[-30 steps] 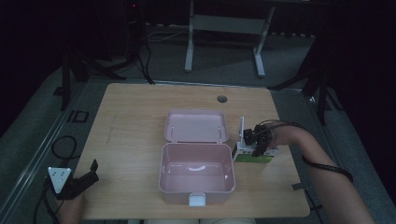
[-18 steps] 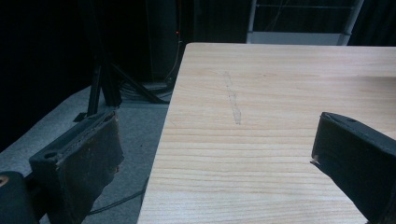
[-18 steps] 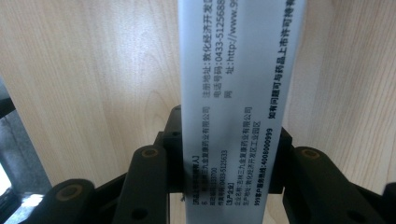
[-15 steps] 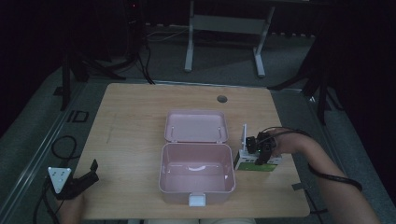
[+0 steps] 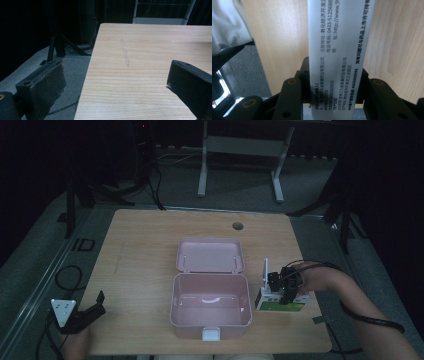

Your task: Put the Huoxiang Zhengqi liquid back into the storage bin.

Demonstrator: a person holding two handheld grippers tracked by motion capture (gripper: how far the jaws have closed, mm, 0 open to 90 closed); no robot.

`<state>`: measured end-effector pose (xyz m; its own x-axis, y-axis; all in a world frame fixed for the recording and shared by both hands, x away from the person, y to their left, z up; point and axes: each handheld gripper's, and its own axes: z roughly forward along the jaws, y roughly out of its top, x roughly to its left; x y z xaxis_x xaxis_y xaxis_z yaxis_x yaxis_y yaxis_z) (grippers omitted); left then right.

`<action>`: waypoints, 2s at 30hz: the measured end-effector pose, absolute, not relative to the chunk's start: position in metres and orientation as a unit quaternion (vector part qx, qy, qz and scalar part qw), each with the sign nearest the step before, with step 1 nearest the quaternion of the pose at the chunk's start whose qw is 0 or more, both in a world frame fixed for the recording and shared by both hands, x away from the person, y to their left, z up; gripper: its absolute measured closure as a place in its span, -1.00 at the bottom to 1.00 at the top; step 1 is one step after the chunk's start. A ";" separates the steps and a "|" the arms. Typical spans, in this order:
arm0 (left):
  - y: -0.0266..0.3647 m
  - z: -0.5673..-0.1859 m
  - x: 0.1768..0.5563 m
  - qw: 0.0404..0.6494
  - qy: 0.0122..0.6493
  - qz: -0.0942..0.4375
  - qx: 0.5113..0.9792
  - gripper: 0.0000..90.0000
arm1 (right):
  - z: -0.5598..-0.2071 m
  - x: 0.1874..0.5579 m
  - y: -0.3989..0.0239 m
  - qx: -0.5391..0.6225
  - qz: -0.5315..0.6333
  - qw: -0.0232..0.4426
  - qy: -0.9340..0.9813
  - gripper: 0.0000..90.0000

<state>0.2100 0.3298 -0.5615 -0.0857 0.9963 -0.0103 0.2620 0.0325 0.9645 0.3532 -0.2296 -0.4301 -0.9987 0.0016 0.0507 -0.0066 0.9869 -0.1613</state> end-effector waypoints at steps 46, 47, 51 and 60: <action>0.330 -0.561 0.209 0.416 0.588 0.445 0.533 -0.96 | -0.305 0.303 -0.170 0.013 0.059 -0.013 -0.998 0.40; 0.330 -0.561 0.209 0.416 0.587 0.445 0.533 -0.96 | -0.305 0.303 -0.167 0.016 0.060 -0.012 -0.998 0.40; 0.330 -0.561 0.209 0.416 0.587 0.445 0.533 -0.96 | -0.305 0.301 -0.154 0.021 0.063 -0.011 -0.998 0.40; 0.330 -0.561 0.209 0.417 0.586 0.445 0.534 -0.95 | -0.306 0.297 -0.123 0.050 0.059 -0.002 -0.997 0.40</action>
